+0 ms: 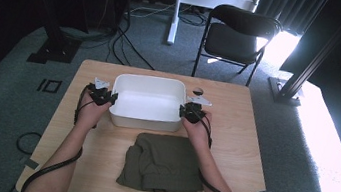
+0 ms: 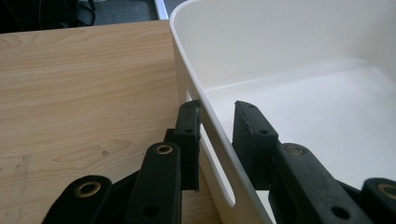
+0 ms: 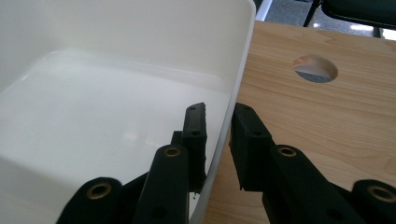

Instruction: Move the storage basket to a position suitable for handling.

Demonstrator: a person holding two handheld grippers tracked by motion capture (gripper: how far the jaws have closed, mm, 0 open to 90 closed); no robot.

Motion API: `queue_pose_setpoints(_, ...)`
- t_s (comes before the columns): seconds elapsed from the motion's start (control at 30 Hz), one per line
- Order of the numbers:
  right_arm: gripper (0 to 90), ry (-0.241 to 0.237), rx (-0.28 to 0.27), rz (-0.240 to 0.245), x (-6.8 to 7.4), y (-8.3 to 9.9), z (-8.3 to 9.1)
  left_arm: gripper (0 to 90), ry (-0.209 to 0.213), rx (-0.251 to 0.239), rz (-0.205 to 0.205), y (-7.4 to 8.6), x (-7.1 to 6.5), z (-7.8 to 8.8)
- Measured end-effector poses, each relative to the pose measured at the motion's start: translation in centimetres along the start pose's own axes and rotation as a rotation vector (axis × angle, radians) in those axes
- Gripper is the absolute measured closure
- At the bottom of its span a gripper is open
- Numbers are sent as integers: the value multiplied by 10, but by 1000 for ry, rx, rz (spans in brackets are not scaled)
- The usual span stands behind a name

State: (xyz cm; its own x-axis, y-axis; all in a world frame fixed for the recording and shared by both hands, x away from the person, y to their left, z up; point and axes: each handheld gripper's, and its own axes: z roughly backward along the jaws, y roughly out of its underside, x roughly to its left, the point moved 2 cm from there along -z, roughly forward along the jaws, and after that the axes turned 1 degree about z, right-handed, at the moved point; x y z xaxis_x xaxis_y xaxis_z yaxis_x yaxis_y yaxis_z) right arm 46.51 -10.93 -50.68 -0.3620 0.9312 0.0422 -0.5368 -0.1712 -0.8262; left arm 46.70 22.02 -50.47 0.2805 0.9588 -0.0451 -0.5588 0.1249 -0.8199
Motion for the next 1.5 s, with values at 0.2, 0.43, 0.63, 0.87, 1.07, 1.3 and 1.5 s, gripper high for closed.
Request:
queue_pose_setpoints(0.2, 771, 15, -3, -1, -9, 1, 2, 734, 5, -3, -9, -3, -10, -5)
queue_pose_setpoints(0.43, 776, 24, -1, -18, -21, 3, 5, 734, 11, -3, -13, -6, -20, -11)
queue_pose_setpoints(0.63, 781, 31, 2, -42, -31, 4, 9, 733, 17, -2, -26, -8, -31, -15)
queue_pose_setpoints(0.87, 784, 44, 3, -50, -41, 6, 12, 733, 18, 0, -30, -11, -42, -20)
queue_pose_setpoints(1.07, 786, 50, 7, -52, -51, 7, 15, 732, 27, 1, -32, -13, -51, -25)
queue_pose_setpoints(1.3, 789, 63, 13, -55, -63, 9, 19, 731, 38, -5, -31, -15, -63, -30)
queue_pose_setpoints(1.5, 793, 72, 17, -61, -75, 11, 23, 731, 37, 2, -43, -18, -76, -35)
